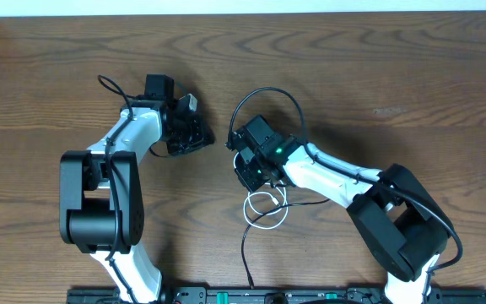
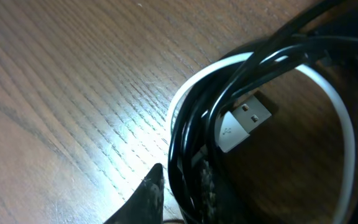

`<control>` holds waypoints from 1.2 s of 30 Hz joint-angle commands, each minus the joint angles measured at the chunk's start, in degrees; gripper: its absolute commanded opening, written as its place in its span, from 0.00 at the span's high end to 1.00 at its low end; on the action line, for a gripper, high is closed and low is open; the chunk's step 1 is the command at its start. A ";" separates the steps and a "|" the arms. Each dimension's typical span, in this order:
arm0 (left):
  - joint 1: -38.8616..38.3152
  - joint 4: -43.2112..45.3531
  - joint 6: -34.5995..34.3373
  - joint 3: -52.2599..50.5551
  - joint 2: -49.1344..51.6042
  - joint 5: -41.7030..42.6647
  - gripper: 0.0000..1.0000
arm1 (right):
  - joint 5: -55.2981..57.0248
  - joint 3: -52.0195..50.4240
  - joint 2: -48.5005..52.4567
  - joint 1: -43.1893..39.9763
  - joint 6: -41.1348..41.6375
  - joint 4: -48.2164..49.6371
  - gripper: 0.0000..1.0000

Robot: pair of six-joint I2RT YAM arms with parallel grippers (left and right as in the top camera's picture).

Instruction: Untangle cables

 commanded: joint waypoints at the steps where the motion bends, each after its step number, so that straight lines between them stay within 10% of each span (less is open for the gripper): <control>1: 1.27 0.00 0.59 0.50 -1.29 3.91 0.76 | 0.94 -0.79 0.39 0.59 0.44 -0.15 0.88; 19: 6.62 -1.29 3.39 0.50 -1.29 10.95 0.75 | -31.80 -0.81 -0.24 -5.16 -12.55 4.55 0.99; 26: 6.58 -1.29 3.39 0.50 -1.29 10.88 0.72 | -29.57 -0.81 -0.24 -7.52 -10.16 6.45 0.52; 36: 6.47 -1.25 3.39 0.50 -1.29 10.88 0.72 | -23.91 -0.81 -0.22 -10.38 7.82 18.80 0.57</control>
